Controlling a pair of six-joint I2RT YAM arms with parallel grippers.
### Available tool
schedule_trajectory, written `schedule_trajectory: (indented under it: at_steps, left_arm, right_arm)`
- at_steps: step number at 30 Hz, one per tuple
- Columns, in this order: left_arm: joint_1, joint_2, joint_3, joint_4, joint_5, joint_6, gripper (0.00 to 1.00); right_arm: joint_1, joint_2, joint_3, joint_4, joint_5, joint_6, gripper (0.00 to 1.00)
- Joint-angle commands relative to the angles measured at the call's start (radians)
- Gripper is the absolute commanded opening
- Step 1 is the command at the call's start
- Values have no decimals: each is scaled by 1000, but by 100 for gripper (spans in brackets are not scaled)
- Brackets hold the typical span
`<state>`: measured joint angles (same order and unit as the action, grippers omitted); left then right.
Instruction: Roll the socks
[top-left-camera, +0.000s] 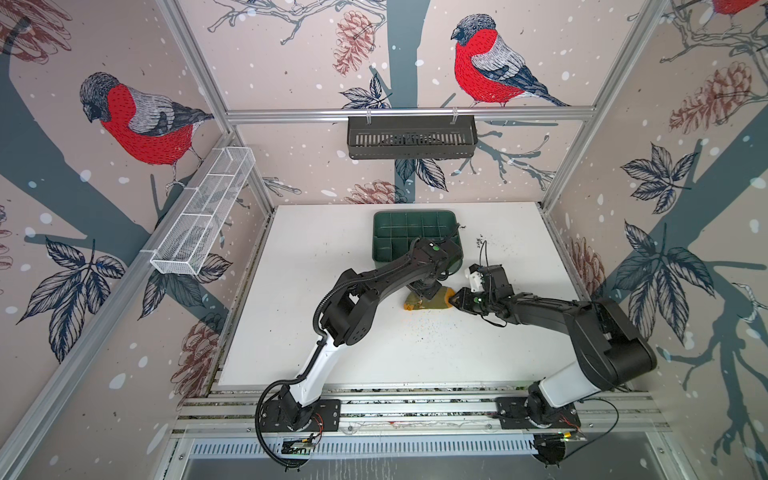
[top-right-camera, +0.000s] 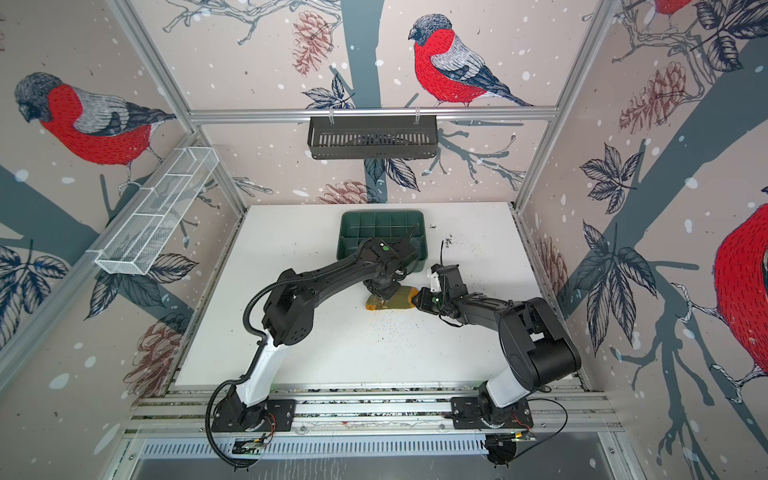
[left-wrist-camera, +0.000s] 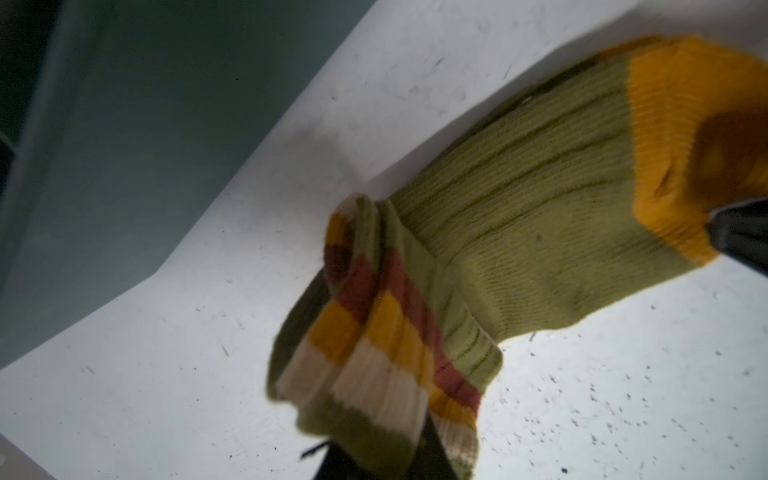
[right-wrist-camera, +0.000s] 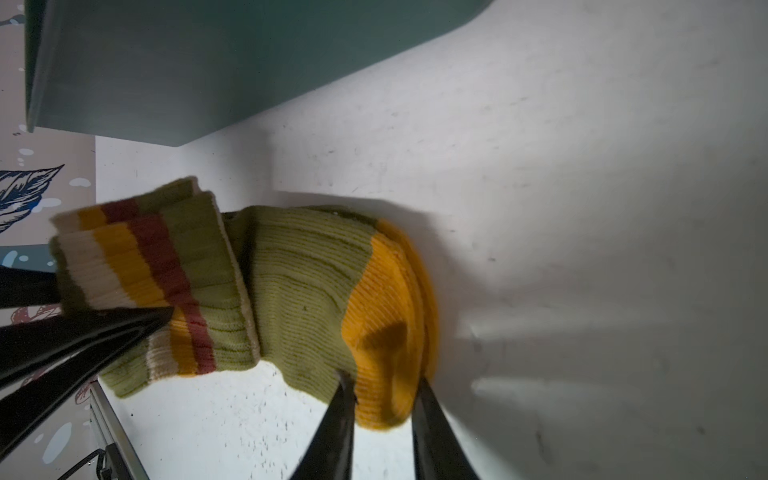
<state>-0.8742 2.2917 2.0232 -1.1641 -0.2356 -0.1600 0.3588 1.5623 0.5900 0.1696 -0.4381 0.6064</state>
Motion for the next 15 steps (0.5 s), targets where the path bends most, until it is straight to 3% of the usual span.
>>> schedule_trajectory:
  at_steps: [1, 2, 4, 7, 11, 15]
  left_arm:
    - [-12, 47, 65, -139, -82, -20, 12]
    - [-15, 59, 80, -150, -85, -22, 12]
    - [-17, 65, 86, -151, -74, -20, 12]
    - [-16, 44, 65, -132, -49, -18, 12]
    - [9, -31, -12, -53, 48, -7, 13]
    - [33, -78, -77, -18, 80, -9, 13]
  right_arm:
    - [2, 0, -9, 59, -12, 8, 21]
    - [3, -12, -17, 56, -6, 9, 22]
    - [2, -63, -45, 60, 17, 13, 35]
    - [10, -191, -85, 44, 50, 21, 37]
    - [53, -350, -93, -13, 82, 28, 27]
    - [86, -335, -72, -7, 34, 41, 8]
